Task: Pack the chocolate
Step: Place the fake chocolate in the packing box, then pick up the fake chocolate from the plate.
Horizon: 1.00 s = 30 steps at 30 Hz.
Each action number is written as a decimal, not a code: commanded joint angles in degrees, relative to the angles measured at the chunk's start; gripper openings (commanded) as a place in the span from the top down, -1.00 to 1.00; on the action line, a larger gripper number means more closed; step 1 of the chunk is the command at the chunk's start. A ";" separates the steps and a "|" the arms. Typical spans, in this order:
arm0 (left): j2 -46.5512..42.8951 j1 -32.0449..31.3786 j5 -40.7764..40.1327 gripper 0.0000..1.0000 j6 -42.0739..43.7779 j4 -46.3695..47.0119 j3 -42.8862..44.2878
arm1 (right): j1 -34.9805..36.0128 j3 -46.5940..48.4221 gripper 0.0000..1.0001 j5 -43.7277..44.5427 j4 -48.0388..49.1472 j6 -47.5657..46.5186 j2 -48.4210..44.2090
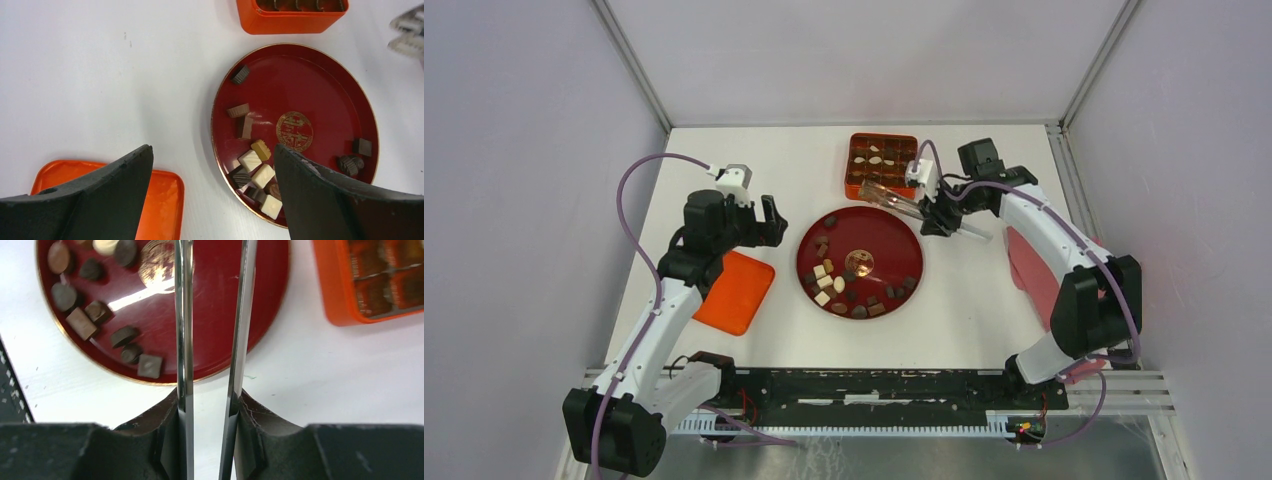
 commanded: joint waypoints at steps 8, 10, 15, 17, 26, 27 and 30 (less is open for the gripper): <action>-4.37 0.22 17.01 -0.89 -22.09 15.71 -6.06 | 1.89 -14.96 0.23 4.92 -0.57 -12.44 -12.40; -5.46 0.15 18.20 -0.89 -26.92 19.64 -9.50 | 2.21 -15.76 0.23 6.22 -2.04 -13.88 -12.53; -9.94 0.22 16.95 -0.89 -32.92 20.24 -13.97 | 4.92 -19.26 0.23 10.74 -1.34 -16.44 -13.42; -12.09 0.14 16.19 -0.89 -32.96 18.33 -13.76 | 5.71 -19.84 0.23 11.69 -1.25 -17.15 -12.79; -19.37 0.21 14.72 -0.89 -33.00 8.31 -12.89 | 6.20 -21.78 0.23 8.27 4.05 -13.31 -12.40; -21.08 0.13 14.13 -0.90 -33.58 7.60 -13.00 | 6.37 -21.53 0.23 8.25 3.94 -13.04 -12.62; -25.16 0.20 13.19 -0.92 -35.20 6.63 -13.25 | 6.55 -22.09 0.22 9.02 4.44 -13.16 -13.94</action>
